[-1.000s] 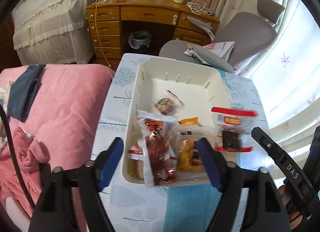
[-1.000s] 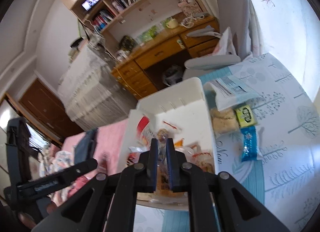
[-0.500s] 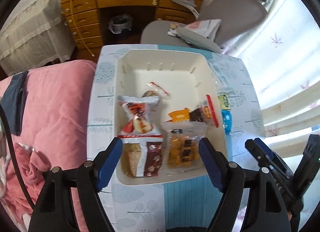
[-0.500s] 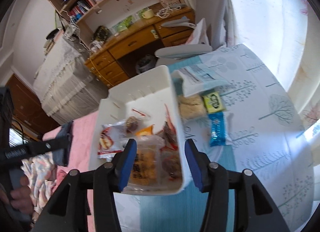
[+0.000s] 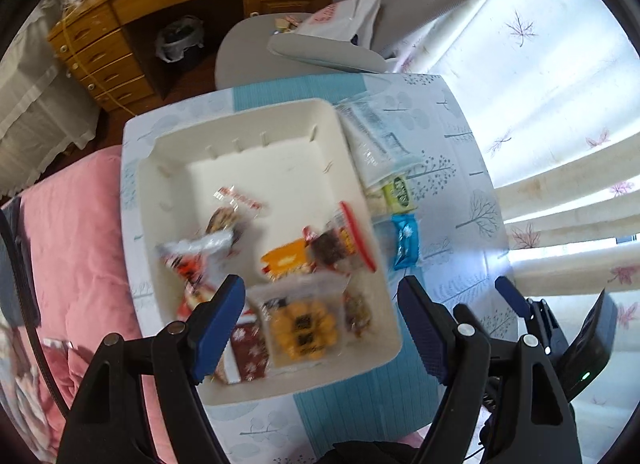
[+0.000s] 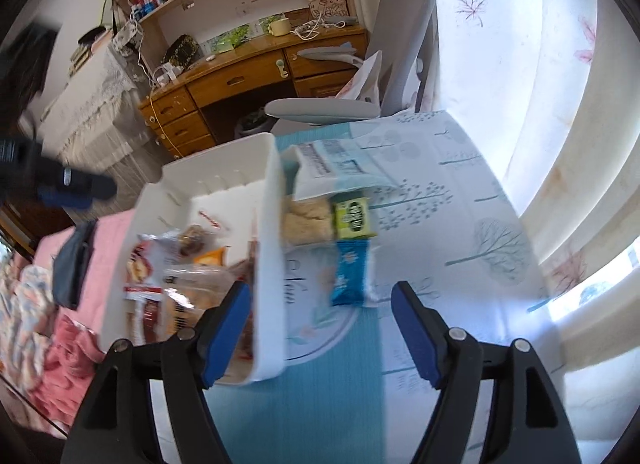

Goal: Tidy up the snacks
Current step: 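Reach both grippers toward the white-blue bag and blue-wrapped candy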

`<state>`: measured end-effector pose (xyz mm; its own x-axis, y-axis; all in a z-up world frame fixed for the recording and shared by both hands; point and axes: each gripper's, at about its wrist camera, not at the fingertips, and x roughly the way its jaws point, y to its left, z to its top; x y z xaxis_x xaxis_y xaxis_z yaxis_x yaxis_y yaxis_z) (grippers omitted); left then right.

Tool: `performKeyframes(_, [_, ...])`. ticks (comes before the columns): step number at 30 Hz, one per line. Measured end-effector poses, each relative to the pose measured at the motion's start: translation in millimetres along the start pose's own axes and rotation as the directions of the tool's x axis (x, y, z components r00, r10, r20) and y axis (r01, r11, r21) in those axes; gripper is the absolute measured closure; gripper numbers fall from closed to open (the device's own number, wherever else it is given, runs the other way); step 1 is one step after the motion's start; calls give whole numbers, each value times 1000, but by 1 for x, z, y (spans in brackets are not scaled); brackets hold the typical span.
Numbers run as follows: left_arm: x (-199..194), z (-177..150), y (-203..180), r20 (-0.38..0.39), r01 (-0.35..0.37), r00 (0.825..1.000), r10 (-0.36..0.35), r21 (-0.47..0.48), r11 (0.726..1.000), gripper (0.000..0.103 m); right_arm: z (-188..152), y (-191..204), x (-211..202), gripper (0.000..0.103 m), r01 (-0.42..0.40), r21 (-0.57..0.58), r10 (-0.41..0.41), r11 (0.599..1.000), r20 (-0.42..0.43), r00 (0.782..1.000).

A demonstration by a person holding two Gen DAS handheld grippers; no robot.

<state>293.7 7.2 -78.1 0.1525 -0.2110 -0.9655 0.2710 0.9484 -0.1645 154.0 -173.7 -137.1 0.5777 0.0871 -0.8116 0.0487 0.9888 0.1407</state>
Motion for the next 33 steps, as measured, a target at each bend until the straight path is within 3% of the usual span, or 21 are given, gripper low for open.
performKeyframes(7, [22,55,-39,-37,-13,999,13,19,1000,25,9,-24,19,30,30,-87,-29,996,7,1000])
performKeyframes(11, [45,78,-57,-91,-27,995,27,2,1000,25,14,-32,33,30,-6,-154,6,988,2,1000])
performKeyframes(24, [145,134,-90,-243,-70,970,21,-193,979,25,5,-23,79,30,-149,-345,158,927,-4,987])
performKeyframes(28, [173,145,-93,-281,-142,957,73,-234,962,21,-5,-19,92,30,-166,-399,177,902,-8,984])
performKeyframes(33, [202,154,-97,-306,-172,948,83,-277,945,18,-11,-18,106,30,-200,-396,205,896,-29,978])
